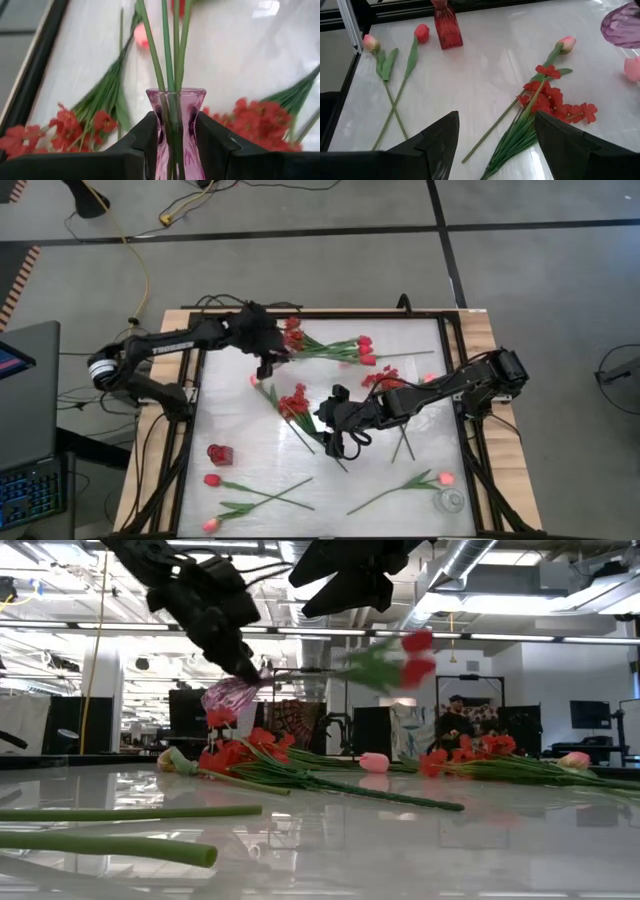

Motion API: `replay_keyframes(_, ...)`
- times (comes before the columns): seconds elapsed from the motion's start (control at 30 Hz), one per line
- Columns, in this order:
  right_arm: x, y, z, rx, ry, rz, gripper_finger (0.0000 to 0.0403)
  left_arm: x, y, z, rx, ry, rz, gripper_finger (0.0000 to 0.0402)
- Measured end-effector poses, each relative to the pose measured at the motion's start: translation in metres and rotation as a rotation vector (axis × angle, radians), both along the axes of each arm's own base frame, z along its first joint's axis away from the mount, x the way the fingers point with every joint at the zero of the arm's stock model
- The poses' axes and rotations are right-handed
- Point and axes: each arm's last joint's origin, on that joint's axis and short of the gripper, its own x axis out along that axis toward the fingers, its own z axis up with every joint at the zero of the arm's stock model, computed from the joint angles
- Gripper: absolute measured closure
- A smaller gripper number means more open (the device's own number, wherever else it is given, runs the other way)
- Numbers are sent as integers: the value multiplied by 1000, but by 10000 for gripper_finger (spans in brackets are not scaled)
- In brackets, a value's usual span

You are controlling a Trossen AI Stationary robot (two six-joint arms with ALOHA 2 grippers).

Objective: Sort flowers into vase by color
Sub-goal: Adjust the purple vase

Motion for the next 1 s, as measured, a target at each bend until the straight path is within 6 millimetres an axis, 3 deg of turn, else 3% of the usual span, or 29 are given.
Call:
replay_keyframes(0.2, -1, -1, 3, -4, -11, -25, 117, -32, -4, -7, -11, -179, 73, 309)
replay_keyframes(0.5, -2, -7, 15, -7, -71, -52, 117, -73, -22, -1, 94, -590, 198, 297)
replay_keyframes(1.0, 0, -7, 21, 11, -134, -55, 117, -118, -46, -62, 188, -900, 570, 293)
